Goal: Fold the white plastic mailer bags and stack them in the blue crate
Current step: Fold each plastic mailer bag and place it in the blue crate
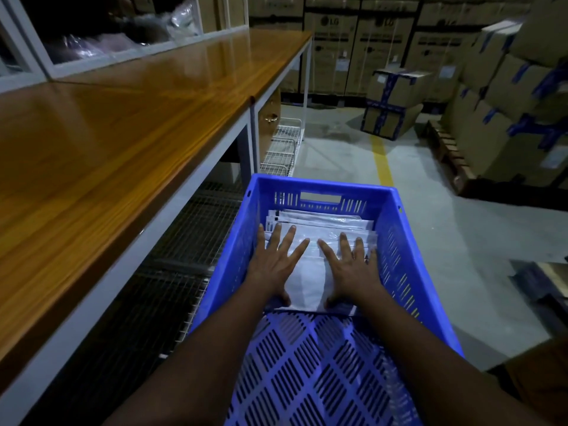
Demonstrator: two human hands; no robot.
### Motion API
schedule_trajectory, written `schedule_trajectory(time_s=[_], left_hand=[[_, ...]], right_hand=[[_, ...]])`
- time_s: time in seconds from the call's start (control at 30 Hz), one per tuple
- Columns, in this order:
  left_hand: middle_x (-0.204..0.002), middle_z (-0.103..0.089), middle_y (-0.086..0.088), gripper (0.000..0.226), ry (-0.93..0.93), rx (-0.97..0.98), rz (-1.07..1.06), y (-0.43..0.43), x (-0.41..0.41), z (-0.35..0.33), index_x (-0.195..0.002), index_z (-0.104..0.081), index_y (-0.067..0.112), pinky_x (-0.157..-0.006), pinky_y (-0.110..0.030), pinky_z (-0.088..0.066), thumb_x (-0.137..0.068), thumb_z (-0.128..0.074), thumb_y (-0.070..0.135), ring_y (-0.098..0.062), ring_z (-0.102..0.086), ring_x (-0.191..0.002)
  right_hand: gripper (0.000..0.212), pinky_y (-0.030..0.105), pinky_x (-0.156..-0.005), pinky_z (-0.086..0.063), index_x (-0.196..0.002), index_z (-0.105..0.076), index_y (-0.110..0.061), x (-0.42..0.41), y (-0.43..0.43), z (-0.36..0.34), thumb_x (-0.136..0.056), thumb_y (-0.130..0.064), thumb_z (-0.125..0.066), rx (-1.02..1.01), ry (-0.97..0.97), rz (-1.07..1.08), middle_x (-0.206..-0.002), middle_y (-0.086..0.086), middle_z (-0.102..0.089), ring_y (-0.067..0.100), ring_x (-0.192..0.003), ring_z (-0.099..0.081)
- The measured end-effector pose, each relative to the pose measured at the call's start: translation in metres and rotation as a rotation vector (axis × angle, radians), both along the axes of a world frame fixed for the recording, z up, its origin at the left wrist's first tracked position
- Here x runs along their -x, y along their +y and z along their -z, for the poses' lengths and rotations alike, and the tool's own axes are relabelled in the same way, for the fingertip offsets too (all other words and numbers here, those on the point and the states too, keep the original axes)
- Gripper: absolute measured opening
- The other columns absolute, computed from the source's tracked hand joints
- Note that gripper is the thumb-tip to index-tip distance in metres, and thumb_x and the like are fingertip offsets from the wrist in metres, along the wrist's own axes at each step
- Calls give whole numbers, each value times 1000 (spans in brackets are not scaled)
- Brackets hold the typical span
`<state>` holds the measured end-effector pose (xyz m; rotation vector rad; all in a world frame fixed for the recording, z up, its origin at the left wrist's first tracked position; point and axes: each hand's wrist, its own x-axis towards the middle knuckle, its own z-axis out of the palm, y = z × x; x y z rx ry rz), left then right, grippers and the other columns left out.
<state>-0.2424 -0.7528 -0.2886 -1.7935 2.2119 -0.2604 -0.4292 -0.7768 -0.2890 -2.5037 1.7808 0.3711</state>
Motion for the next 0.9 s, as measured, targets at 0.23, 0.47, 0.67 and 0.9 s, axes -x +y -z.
schedule_trajectory(time_s=[0.23,0.47,0.67,0.9], left_hand=[[-163,15,-18,131,-53,53,-59,-5,5,-3,-153,21,19,-110,-66,13,-73,-72,66,-41,12,-149],[-160,19,-22,135,-72,43,-75,8,6,-21,-153,21,17,-111,-67,10,-70,-72,69,-43,14,-148],[-163,4,-20,116,-79,166,-75,42,10,-67,-157,7,18,-106,-74,13,-79,-59,73,-47,6,-148],[-162,2,-24,84,37,422,-85,118,1,-165,-158,4,21,-109,-73,10,-95,-33,64,-44,12,-148]], right_hand=[[109,64,-118,1,-155,17,-34,-1,-1,4,-85,-58,-63,124,-99,69,-164,17,14,43,-149,11],[120,64,-118,3,-155,16,-31,-2,5,-4,-79,-61,-70,65,-57,68,-163,18,15,45,-148,14],[88,64,-117,-9,-158,-6,-25,-5,32,-46,-92,-53,-56,256,-166,-8,-165,15,-6,38,-151,-8],[62,64,-112,-18,-152,-36,-21,-32,85,-139,-96,-46,-48,513,-372,-87,-157,11,-36,37,-144,-30]])
